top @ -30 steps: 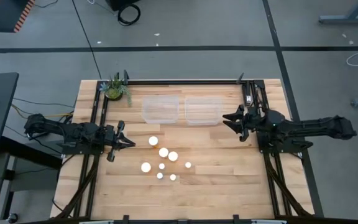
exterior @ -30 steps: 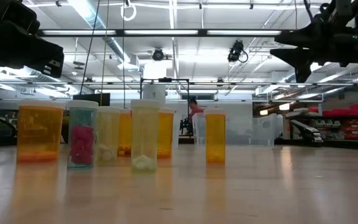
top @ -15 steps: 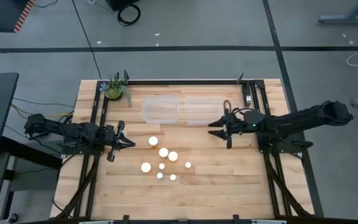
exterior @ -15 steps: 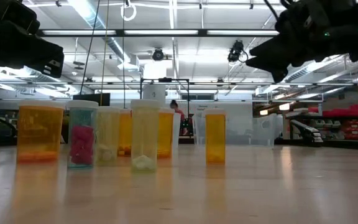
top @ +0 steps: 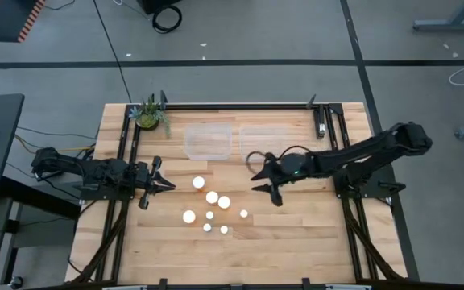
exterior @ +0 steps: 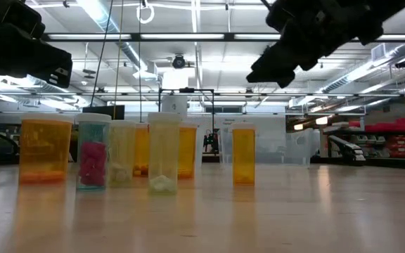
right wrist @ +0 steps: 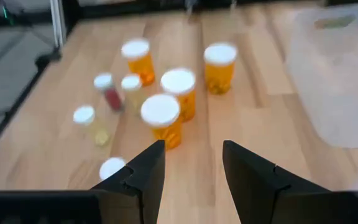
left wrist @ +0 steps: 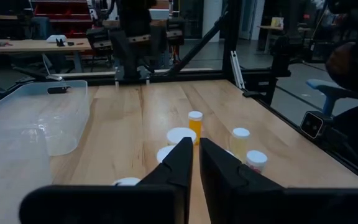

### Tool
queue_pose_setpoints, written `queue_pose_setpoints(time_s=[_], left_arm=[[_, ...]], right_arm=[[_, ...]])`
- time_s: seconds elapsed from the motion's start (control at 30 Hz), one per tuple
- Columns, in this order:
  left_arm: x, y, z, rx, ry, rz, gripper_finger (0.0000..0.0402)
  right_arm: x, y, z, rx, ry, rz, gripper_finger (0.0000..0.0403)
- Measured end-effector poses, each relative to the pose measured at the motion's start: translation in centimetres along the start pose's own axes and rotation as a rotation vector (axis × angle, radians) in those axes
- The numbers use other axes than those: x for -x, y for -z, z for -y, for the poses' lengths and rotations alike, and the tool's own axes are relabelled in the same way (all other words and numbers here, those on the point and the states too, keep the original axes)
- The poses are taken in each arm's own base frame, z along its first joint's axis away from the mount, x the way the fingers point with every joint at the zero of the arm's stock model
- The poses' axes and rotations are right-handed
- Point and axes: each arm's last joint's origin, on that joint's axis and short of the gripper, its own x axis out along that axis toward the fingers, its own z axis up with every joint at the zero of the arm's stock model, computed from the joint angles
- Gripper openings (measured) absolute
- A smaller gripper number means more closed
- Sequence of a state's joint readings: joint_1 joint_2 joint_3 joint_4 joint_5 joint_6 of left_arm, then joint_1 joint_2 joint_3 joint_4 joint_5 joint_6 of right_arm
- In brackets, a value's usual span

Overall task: Pick and place medicine bottles into bin by pill shape (circle, oval)
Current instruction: Put the small orange pill bottle into the right transparent bin

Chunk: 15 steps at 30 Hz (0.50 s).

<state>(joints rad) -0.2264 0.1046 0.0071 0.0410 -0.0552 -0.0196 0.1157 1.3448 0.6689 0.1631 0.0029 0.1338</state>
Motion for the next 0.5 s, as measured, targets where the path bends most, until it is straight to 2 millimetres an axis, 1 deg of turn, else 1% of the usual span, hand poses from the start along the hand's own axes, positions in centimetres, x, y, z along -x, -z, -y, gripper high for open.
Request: queue_pose_setpoints(time_s=[0.1,0.2,0.33,0.5], left_arm=[[0.0,0.0,0.0,0.0,0.0,0.0,0.003],[0.0,0.0,0.0,0.0,0.0,-0.002,0.0031],[0.0,0.0,0.0,0.0,0.0,-0.002,0.0037],[0.0,0.0,0.0,0.0,0.0,-0.002,0.004]], right_arm=[[-1.3,-0.5,-0.7,0.016,-0.008,-0.066,0.0168],[-2.5,-1.0,-1.4,0.027,-0.022,-0.088,0.0168],[-3.9,-1.1,-2.4,0.026,-0.011,-0.148,0.0168],[-5.2,-1.1,-3.8,0.012,0.043,-0.236,0.0168]])
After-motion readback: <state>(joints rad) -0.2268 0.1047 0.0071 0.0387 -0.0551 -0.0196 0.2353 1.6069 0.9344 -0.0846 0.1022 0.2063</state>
